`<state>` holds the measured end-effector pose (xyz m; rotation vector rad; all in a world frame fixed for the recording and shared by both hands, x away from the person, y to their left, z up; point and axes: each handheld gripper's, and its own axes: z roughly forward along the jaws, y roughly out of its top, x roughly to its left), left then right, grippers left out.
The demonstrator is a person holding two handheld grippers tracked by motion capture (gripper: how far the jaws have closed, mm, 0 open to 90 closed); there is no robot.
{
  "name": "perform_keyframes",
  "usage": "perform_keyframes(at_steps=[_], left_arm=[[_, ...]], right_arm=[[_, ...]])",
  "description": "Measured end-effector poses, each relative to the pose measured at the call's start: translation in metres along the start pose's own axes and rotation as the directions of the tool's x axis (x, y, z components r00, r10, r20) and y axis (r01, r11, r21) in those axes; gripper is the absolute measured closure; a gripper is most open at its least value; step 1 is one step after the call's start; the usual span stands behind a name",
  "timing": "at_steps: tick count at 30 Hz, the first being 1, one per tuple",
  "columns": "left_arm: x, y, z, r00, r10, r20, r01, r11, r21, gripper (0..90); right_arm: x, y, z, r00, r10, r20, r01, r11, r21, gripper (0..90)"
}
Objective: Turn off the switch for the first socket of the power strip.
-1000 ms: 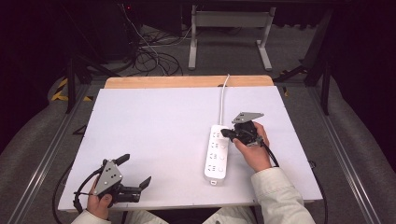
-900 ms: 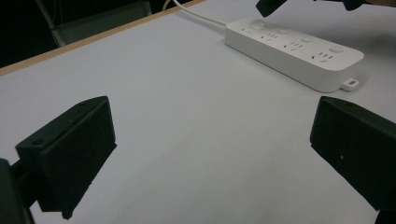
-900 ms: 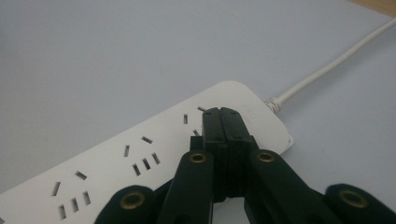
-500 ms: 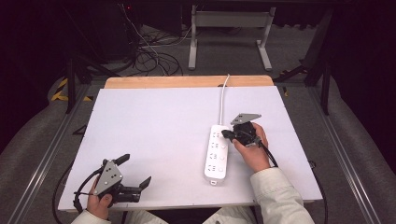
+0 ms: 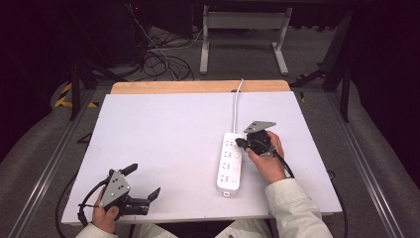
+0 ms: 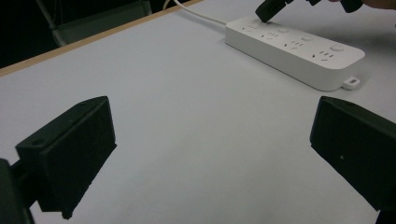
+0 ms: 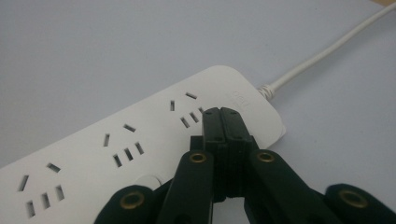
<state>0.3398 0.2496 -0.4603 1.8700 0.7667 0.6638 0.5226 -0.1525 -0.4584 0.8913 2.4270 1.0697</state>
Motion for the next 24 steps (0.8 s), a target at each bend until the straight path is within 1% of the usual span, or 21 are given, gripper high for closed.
perform_keyframes(at_steps=[2,8,13,16,20,24], left_arm=[[0.0,0.0,-0.0001,1.0,0.0,0.0,0.0,1.0,0.0,0.6],[-0.0002,0.0001,-0.0003,1.0,0.0,0.001,0.0,1.0,0.001,0.6],[-0.0006,0.0002,-0.0006,1.0,0.002,0.003,-0.002,1.0,0.004,0.6],[-0.0006,0.0002,-0.0004,1.0,0.003,0.002,-0.003,1.0,0.002,0.6],[-0.0012,0.0,-0.0002,1.0,-0.002,0.003,0.002,1.0,0.002,0.6],[-0.0011,0.0001,-0.0003,1.0,-0.002,0.002,0.002,1.0,0.003,0.6]], right_arm=[[0.0011,0.0,0.0006,0.9999,-0.012,0.007,0.012,1.0,0.005,90.0],[0.0033,-0.0003,0.0018,0.9995,-0.021,0.022,0.021,1.0,0.015,90.0],[0.0066,0.0002,0.0019,0.9983,-0.04,0.042,0.039,0.999,0.021,90.0],[0.0088,0.0011,0.002,0.9966,-0.063,0.054,0.061,0.998,0.031,90.0],[0.0065,0.0003,0.0019,0.9984,-0.039,0.041,0.038,0.999,0.025,90.0],[0.0089,0.0009,0.0022,0.9972,-0.051,0.055,0.05,0.998,0.03,90.0]])
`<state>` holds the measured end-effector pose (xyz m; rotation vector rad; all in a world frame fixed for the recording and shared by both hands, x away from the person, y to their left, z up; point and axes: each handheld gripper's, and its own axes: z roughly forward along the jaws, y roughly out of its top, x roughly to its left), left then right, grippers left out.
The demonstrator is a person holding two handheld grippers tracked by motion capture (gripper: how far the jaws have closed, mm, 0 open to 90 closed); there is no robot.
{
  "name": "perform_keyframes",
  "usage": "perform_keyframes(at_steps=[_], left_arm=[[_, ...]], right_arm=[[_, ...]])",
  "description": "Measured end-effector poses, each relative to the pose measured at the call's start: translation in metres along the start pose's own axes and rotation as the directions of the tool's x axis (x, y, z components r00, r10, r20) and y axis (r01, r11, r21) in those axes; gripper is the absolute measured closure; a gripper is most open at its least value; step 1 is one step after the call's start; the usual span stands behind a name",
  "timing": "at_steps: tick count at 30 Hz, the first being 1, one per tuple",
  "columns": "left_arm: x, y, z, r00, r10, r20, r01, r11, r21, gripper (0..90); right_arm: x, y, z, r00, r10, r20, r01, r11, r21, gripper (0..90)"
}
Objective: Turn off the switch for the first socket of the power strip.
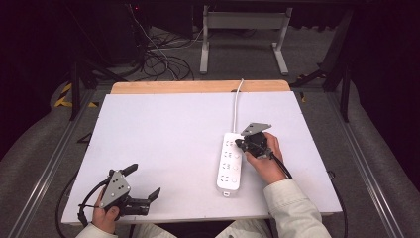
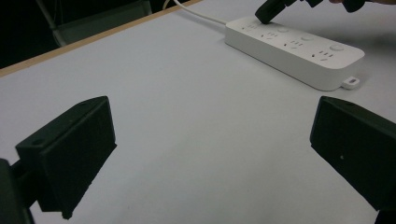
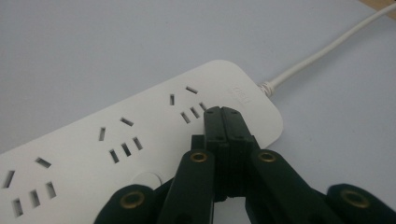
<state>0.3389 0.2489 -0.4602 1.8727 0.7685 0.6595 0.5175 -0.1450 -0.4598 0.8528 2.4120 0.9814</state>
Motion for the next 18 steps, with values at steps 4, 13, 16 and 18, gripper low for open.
perform_keyframes(at_steps=[4,13,16,18], left_arm=[[0.0005,0.0001,-0.0002,1.0,0.005,-0.001,-0.005,1.0,-0.002,0.6],[0.0004,0.0001,-0.0004,1.0,0.005,0.001,-0.004,1.0,-0.004,0.6],[0.0001,0.0002,-0.0005,1.0,0.003,0.001,-0.003,1.0,-0.005,0.6],[0.0004,0.0002,-0.0004,1.0,0.005,-0.001,-0.005,1.0,-0.004,0.6]], right_arm=[[0.0019,0.0006,-0.0002,0.9999,-0.004,0.012,0.004,1.0,0.006,90.0],[0.0019,-0.0004,-0.0002,0.9999,0.003,0.013,-0.003,1.0,0.001,90.0],[0.0017,-0.0011,-0.0002,0.9998,0.013,0.013,-0.013,1.0,-0.004,90.0],[0.0014,-0.0012,-0.0002,0.9999,0.015,0.009,-0.015,1.0,-0.005,90.0]])
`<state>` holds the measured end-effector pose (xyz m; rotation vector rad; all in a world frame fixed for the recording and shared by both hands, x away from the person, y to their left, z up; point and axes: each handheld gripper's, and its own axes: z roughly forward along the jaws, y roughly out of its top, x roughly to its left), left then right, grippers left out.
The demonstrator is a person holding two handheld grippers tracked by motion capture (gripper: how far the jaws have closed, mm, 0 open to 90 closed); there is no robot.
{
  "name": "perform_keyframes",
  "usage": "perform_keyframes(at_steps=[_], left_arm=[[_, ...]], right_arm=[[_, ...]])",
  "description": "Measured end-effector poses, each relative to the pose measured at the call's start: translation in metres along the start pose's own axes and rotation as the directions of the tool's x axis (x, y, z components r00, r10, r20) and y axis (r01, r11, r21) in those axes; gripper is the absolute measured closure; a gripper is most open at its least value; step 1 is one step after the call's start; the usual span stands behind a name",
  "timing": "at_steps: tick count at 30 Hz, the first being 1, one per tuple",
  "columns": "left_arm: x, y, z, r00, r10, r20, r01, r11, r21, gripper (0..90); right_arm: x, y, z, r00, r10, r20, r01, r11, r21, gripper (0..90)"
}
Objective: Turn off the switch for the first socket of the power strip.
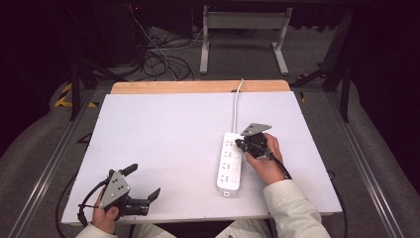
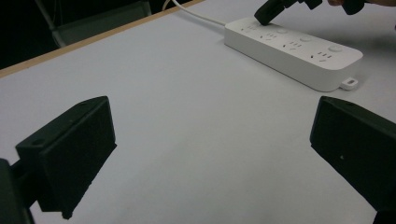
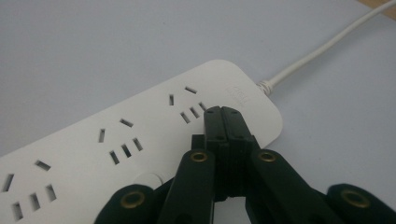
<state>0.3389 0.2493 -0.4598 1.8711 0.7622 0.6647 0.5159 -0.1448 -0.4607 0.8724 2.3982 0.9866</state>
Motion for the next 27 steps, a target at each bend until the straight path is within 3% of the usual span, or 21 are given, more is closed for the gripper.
perform_keyframes(at_steps=[10,12,14,18,27], left_arm=[[0.0,0.0,0.0,1.0,0.0,0.001,0.0,1.0,0.001,0.6],[0.0,0.0,0.0,1.0,0.0,0.003,0.0,1.0,0.001,0.6],[0.0,0.0,0.0,1.0,-0.003,0.005,0.003,1.0,0.002,0.6],[0.001,0.0,0.001,1.0,-0.008,0.005,0.008,1.0,-0.001,0.6],[0.0,0.0,0.001,1.0,-0.004,0.004,0.004,1.0,0.002,0.6]], right_arm=[[-0.001,-0.001,0.0,0.9999,0.014,-0.004,-0.014,1.0,0.0,90.0],[0.001,0.0,0.0,0.9999,-0.011,0.01,0.011,1.0,-0.005,90.0],[0.001,0.004,-0.004,0.9999,0.012,0.001,-0.012,1.0,0.005,90.0],[0.001,0.008,-0.016,0.9998,0.018,-0.004,-0.018,0.996,-0.085,90.0],[0.006,0.015,-0.03,0.9999,0.001,-0.011,-0.003,0.991,-0.13,90.0]])
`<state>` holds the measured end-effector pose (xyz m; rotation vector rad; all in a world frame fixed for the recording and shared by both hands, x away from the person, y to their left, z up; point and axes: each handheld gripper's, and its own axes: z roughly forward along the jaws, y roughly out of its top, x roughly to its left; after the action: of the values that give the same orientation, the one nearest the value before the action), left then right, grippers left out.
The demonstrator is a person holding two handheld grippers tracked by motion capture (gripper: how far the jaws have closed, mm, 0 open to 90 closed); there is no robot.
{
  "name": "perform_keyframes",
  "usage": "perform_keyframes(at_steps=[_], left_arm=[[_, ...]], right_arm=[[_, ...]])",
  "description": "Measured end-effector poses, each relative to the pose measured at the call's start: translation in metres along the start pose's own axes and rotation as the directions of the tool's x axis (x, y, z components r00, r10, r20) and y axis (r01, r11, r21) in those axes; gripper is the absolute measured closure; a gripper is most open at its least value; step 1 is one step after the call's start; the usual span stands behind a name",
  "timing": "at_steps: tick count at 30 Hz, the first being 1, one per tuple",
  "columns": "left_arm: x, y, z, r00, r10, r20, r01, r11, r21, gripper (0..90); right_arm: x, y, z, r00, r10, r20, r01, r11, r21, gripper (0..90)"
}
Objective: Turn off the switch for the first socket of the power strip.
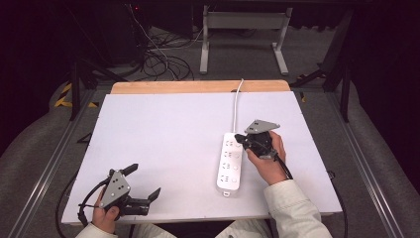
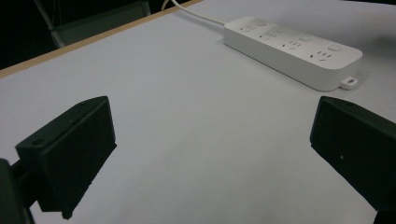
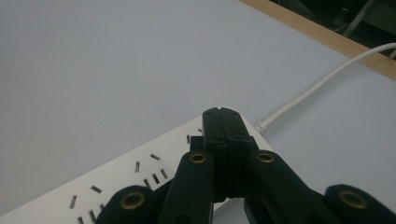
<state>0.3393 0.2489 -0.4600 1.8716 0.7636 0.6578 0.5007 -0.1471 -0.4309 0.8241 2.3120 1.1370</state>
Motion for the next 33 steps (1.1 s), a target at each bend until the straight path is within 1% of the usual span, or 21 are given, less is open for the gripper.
perform_keyframes(at_steps=[6,11,16,23,25,28,29,31,33], left_arm=[[0.001,0.0,0.001,1.0,0.003,-0.001,-0.003,1.0,-0.001,0.6],[0.0,0.0,0.001,1.0,0.001,0.002,-0.001,1.0,-0.002,0.6],[0.001,0.0,0.001,1.0,0.003,0.001,-0.003,1.0,-0.001,0.6],[0.001,0.0,0.001,1.0,0.001,0.001,-0.001,1.0,0.0,0.6],[0.001,0.0,0.001,1.0,0.0,0.001,0.0,1.0,-0.001,0.6],[0.001,0.0,0.001,1.0,0.001,0.0,-0.001,1.0,0.0,0.6],[0.001,0.0,0.001,1.0,-0.002,0.0,0.002,1.0,-0.001,0.6],[0.001,0.0,0.001,1.0,-0.004,0.001,0.004,1.0,-0.004,0.6],[0.001,0.0,0.001,1.0,-0.002,-0.001,0.002,1.0,-0.003,0.6]], right_arm=[[0.002,0.002,-0.002,1.0,-0.008,-0.006,0.007,1.0,-0.008,90.0],[0.003,0.004,-0.009,0.9999,-0.017,-0.003,0.017,0.999,-0.03,90.0],[0.003,0.006,-0.014,0.9999,-0.013,-0.009,0.012,0.999,-0.047,90.0],[0.003,0.007,-0.015,0.9995,-0.027,-0.015,0.026,0.998,-0.052,90.0],[0.004,0.007,-0.016,0.9992,-0.033,-0.021,0.032,0.998,-0.062,83.9],[0.004,0.008,-0.019,0.9987,-0.041,-0.028,0.039,0.995,-0.087,66.5],[0.005,0.009,-0.021,0.9985,-0.046,-0.028,0.043,0.994,-0.096,63.0],[0.005,0.01,-0.024,0.9979,-0.044,-0.048,0.039,0.994,-0.101,59.4],[0.006,0.011,-0.028,0.9978,-0.049,-0.045,0.044,0.993,-0.109,54.7]])
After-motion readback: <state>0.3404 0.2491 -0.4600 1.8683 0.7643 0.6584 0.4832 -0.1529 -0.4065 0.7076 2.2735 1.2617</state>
